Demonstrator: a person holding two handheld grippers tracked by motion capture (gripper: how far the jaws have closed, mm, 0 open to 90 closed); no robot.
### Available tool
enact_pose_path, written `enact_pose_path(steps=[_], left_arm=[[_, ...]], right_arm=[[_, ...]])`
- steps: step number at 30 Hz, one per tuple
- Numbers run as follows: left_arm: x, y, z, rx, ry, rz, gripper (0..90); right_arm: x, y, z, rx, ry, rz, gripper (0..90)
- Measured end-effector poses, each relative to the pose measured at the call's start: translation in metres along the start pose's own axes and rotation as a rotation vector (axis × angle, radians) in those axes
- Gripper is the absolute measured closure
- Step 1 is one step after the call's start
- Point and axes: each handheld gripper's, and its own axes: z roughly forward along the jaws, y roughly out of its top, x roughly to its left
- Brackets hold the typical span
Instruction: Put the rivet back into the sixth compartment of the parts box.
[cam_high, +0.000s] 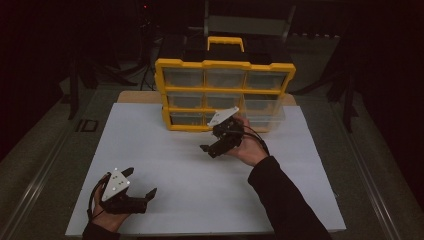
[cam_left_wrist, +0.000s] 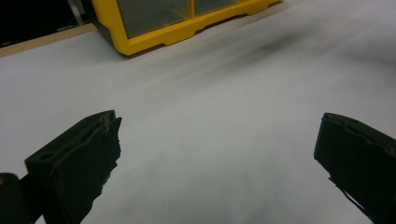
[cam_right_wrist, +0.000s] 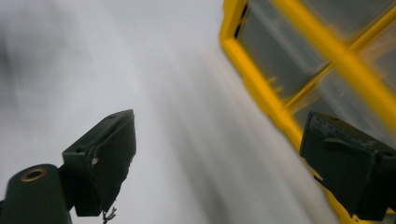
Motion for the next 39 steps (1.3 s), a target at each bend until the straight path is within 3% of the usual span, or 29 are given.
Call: enact_pose_path(steps=[5,11,17,24,32,33,39], left_arm=[[0.002,0.0,-0.002,-0.005,0.009,-0.008,1.0],[0.004,0.0,-0.005,-0.009,0.017,-0.016,1.0],[0.006,0.001,-0.009,-0.027,0.027,-0.03,1.0],[0.012,0.001,-0.016,-0.043,0.049,-0.047,1.0],[0.018,0.001,-0.021,-0.058,0.064,-0.06,1.0],[0.02,0.002,-0.022,-0.06,0.07,-0.058,1.0],[0.023,0.003,-0.024,-0.069,0.074,-0.061,1.0]], right_arm=[[0.01,-0.026,0.005,-0.011,0.012,0.013,10.6],[0.018,-0.063,-0.004,-0.035,0.007,0.053,10.6],[0.019,-0.096,-0.032,-0.105,-0.026,0.123,10.6],[0.019,-0.135,-0.068,-0.174,-0.119,0.173,10.6],[0.017,-0.171,-0.092,-0.241,-0.182,0.258,10.6],[0.016,-0.182,-0.101,-0.276,-0.188,0.295,10.5],[0.017,-0.196,-0.115,-0.325,-0.228,0.315,10.5]])
